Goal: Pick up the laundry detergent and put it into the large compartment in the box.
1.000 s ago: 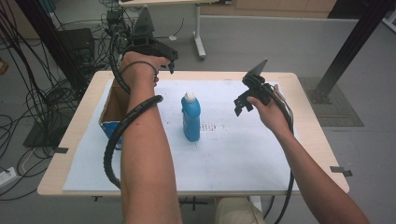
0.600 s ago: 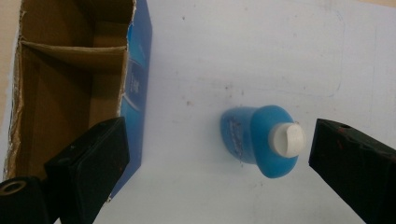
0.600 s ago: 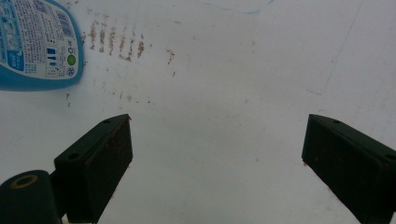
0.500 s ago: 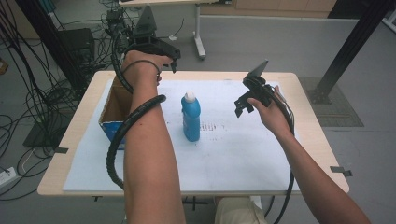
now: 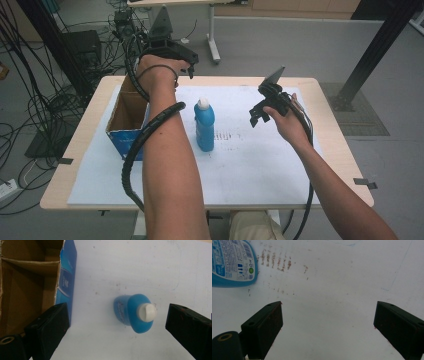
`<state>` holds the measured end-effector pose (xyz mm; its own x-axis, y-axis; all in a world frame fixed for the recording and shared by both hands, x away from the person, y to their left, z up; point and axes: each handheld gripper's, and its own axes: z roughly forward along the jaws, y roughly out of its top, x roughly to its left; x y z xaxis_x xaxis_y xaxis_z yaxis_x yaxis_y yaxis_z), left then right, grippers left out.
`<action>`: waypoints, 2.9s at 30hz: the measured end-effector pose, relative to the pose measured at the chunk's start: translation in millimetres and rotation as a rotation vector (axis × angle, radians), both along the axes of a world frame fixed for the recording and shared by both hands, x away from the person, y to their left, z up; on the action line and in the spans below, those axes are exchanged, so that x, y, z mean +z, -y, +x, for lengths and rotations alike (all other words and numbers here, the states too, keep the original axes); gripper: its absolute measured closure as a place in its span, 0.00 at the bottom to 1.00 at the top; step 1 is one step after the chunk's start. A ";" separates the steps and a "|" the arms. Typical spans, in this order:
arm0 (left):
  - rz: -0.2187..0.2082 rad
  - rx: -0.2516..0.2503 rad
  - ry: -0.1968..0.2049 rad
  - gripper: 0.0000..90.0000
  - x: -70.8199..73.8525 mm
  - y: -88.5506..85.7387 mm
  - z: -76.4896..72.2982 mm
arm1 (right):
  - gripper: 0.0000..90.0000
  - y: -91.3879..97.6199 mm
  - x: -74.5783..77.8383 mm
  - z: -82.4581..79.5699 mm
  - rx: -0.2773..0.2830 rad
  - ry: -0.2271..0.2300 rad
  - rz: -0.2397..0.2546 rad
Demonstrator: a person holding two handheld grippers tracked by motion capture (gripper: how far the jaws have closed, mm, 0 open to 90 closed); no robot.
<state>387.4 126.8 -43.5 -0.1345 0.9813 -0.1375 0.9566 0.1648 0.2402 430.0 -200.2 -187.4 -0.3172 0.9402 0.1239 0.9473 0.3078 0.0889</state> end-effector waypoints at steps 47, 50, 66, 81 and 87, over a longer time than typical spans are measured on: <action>0.003 0.015 -0.028 0.06 -17.3 71.2 25.4 | 0.09 8.6 -3.1 -3.6 0.019 0.005 0.030; 0.004 0.020 -0.031 0.06 -19.3 76.1 28.0 | 0.09 9.7 -3.2 -4.0 0.023 0.010 0.030; -0.002 0.039 -0.070 0.05 -46.4 82.5 38.5 | 0.09 10.6 -8.2 0.9 0.026 -0.002 0.032; -0.011 0.048 -0.108 0.06 -71.7 82.8 41.7 | 0.09 10.8 -11.0 3.3 0.023 -0.009 0.032; -0.011 0.050 -0.118 0.06 -80.4 84.0 42.1 | 0.09 10.9 -10.6 2.0 0.017 -0.009 0.034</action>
<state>429.5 42.8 -123.8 -0.1992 0.9715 -0.1286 0.9687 0.2151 0.1241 432.0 -211.1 -198.0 -0.3320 0.9299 0.1586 0.9427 0.3209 0.0915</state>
